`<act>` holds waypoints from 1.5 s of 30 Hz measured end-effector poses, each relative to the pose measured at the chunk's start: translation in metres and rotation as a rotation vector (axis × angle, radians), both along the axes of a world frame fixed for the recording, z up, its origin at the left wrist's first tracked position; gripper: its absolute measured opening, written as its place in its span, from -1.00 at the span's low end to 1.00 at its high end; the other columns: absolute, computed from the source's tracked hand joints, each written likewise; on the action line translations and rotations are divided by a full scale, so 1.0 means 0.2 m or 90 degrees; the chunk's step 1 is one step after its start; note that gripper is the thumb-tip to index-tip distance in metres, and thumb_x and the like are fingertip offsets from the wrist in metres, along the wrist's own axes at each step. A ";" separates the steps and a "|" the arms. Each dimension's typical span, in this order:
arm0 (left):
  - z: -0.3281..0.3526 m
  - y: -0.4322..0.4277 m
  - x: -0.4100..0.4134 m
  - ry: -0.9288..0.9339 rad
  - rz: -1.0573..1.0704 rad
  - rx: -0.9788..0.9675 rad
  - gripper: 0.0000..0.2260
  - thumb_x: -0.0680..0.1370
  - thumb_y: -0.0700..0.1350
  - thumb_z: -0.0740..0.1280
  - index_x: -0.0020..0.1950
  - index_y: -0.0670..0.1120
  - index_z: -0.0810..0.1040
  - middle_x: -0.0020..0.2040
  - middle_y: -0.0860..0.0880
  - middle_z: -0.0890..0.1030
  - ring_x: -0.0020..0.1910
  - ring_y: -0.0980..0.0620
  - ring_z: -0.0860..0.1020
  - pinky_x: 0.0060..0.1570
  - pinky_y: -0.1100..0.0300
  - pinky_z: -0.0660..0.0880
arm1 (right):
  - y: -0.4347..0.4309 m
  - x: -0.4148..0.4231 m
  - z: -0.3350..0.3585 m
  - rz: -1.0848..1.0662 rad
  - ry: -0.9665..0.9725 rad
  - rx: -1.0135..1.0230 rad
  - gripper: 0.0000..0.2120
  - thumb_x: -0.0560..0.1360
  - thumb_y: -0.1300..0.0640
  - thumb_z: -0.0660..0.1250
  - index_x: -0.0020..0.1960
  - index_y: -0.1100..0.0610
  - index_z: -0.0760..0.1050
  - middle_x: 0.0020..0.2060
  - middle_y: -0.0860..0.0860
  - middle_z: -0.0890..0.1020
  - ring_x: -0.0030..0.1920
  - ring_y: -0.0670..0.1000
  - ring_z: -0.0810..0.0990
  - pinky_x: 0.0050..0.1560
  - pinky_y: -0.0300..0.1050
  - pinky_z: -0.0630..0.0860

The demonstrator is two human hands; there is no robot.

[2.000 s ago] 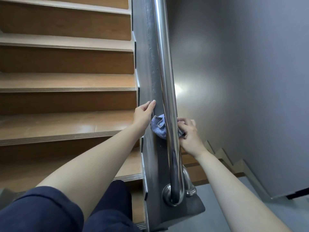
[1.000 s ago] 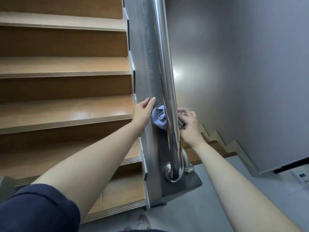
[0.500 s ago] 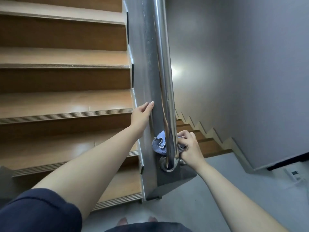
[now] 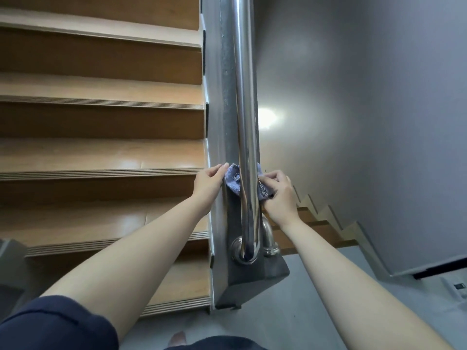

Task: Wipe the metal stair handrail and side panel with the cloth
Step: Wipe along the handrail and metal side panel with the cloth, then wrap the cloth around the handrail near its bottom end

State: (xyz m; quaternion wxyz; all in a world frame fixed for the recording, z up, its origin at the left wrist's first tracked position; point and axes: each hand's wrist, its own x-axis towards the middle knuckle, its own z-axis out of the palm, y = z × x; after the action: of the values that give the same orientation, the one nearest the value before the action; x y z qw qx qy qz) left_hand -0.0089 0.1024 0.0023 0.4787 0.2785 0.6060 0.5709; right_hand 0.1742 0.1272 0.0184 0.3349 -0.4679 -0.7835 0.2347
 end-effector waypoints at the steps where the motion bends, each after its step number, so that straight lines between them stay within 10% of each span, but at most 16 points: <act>1: 0.00 0.00 0.00 0.003 -0.001 0.002 -0.55 0.51 0.05 0.38 0.31 -0.17 0.56 0.26 -0.13 0.62 0.31 -0.07 0.54 0.41 -0.05 0.38 | -0.02 0.01 -0.02 0.010 0.002 -0.001 -0.53 0.34 0.53 0.36 0.16 0.15 0.62 -0.11 -0.12 0.43 -0.02 -0.21 0.33 0.01 -0.62 0.25; 11: -0.02 -0.03 0.00 -0.025 -0.008 -0.016 -0.56 0.55 -0.07 0.37 0.41 -0.18 0.46 0.32 -0.10 0.57 0.28 0.02 0.55 0.39 0.08 0.42 | -0.18 0.13 -0.15 0.097 -0.061 -0.070 -0.59 0.35 0.51 0.38 0.07 0.12 0.63 0.00 -0.04 0.48 0.08 -0.13 0.35 0.09 -0.34 0.44; 18: 0.02 -0.19 -0.03 0.015 -0.038 0.019 -0.62 0.57 -0.19 0.33 0.40 -0.12 0.48 0.35 0.00 0.55 0.29 0.12 0.52 0.38 0.13 0.41 | -0.16 0.22 -0.08 0.073 0.010 -0.111 -0.47 0.34 0.55 0.35 0.03 -0.04 0.62 -0.01 -0.16 0.45 0.10 -0.16 0.38 -0.03 -0.57 0.36; 23: 0.09 -0.25 0.03 0.087 0.011 0.082 -0.75 0.53 -0.32 0.34 0.11 -0.04 0.64 0.06 -0.08 0.69 0.10 -0.03 0.66 0.12 0.12 0.59 | -0.09 0.27 0.01 0.057 0.154 -0.164 -0.47 0.33 0.58 0.32 0.07 0.04 0.63 0.05 0.08 0.55 0.14 0.08 0.52 0.08 -0.15 0.56; 30: 0.11 -0.33 0.05 0.297 -0.108 0.100 -0.67 0.48 -0.31 0.41 0.20 -0.04 0.62 0.03 -0.06 0.69 0.01 -0.04 0.67 0.14 0.03 0.60 | -0.06 0.25 0.07 0.104 0.206 -0.197 -0.49 0.40 0.48 0.39 0.19 -0.01 0.57 0.11 0.01 0.60 0.16 0.00 0.55 0.08 -0.30 0.53; 37: 0.11 -0.34 0.07 0.342 -0.174 0.096 -0.52 0.46 -0.14 0.48 0.17 0.37 0.45 0.16 0.03 0.62 0.00 -0.03 0.63 -0.01 0.32 0.56 | -0.10 0.17 0.02 0.107 0.198 -0.219 -0.56 0.43 0.38 0.43 0.19 -0.03 0.57 0.12 -0.06 0.58 0.19 -0.07 0.54 0.15 -0.26 0.53; 45: 0.03 -0.30 0.08 0.475 -0.200 0.116 -0.49 0.44 -0.12 0.49 0.36 0.12 0.48 -0.02 0.08 0.45 -0.16 0.27 0.44 -0.21 0.54 0.35 | -0.13 0.11 0.02 0.039 0.232 -0.180 -0.82 0.37 0.33 0.49 -0.13 0.10 0.62 -0.03 -0.10 0.60 0.07 -0.13 0.57 -0.03 -0.36 0.56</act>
State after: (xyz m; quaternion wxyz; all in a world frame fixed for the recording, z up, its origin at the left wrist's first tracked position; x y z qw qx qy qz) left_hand 0.0074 0.0426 0.0089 0.2808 0.5968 0.6350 0.4022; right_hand 0.1962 0.1011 0.0226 0.3942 -0.4360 -0.6834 0.4331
